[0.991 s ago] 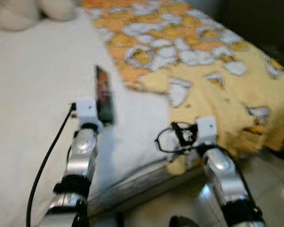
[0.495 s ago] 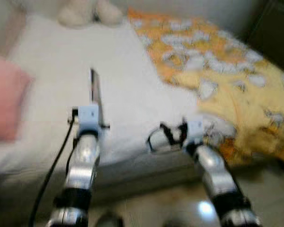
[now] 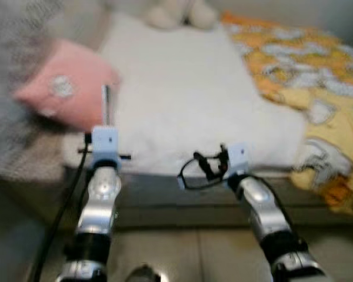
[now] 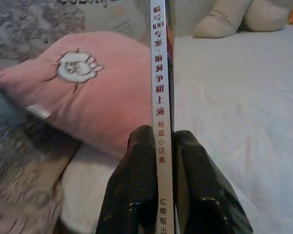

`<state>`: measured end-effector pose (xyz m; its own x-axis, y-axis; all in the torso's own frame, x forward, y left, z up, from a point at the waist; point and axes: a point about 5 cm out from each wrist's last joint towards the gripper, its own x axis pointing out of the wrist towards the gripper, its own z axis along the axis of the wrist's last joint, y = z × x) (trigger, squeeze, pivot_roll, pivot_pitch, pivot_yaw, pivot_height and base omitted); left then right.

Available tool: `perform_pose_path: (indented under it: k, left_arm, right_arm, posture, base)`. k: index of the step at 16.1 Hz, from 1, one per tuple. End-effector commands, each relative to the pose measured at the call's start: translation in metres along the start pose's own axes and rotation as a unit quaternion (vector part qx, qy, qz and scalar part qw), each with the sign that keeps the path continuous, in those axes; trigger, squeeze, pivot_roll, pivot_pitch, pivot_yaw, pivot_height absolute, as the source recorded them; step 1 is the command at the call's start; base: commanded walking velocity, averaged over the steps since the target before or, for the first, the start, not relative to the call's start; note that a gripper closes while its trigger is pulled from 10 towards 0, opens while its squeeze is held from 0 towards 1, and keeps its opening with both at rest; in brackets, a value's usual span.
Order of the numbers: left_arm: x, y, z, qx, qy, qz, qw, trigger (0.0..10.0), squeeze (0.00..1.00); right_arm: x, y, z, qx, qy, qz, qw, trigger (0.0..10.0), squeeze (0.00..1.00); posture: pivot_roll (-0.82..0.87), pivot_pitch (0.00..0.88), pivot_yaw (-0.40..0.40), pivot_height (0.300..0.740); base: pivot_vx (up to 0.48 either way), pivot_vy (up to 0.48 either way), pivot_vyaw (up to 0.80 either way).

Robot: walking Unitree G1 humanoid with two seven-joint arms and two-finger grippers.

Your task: Clean up the room

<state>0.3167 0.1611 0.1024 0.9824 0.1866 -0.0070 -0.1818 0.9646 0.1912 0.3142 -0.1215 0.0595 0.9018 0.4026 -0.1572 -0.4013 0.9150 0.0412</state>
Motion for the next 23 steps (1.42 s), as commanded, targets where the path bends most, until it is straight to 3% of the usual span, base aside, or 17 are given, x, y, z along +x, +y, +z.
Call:
perform_pose_path:
  k: [1,5,15,23]
  left_arm:
    - [0.0,-0.012,0.018,0.001,-0.036,-0.028,0.999,10.0,0.0]
    - [0.003,-0.016,0.016,0.002,-0.025,-0.033,0.999,10.0,0.0]
    - [0.009,-0.021,0.019,0.019,-0.031,-0.062,0.997,10.0,0.0]
    - [0.011,-0.024,0.021,0.034,-0.035,-0.063,0.997,10.0,0.0]
  right_arm:
    - [0.0,-0.005,0.003,-0.006,-0.007,-0.004,1.0,10.0,0.0]
    - [-0.001,-0.005,0.003,-0.009,-0.011,-0.004,1.0,10.0,0.0]
    - [-0.006,-0.012,-0.005,-0.008,-0.006,-0.027,1.0,10.0,0.0]
    - [-0.008,-0.011,-0.007,-0.002,-0.012,-0.024,1.0,10.0,0.0]
  posture:
    - [0.1,0.0,-0.052,0.74]
    - [0.09,0.0,-0.041,0.74]
    - [0.07,0.0,-0.017,0.74]
    - [0.07,0.0,-0.014,0.74]
  base:
    - [0.386,-0.277,0.43]
    - [0.394,-0.209,0.43]
    - [0.0,0.0,0.39]
    - [0.0,0.0,0.12]
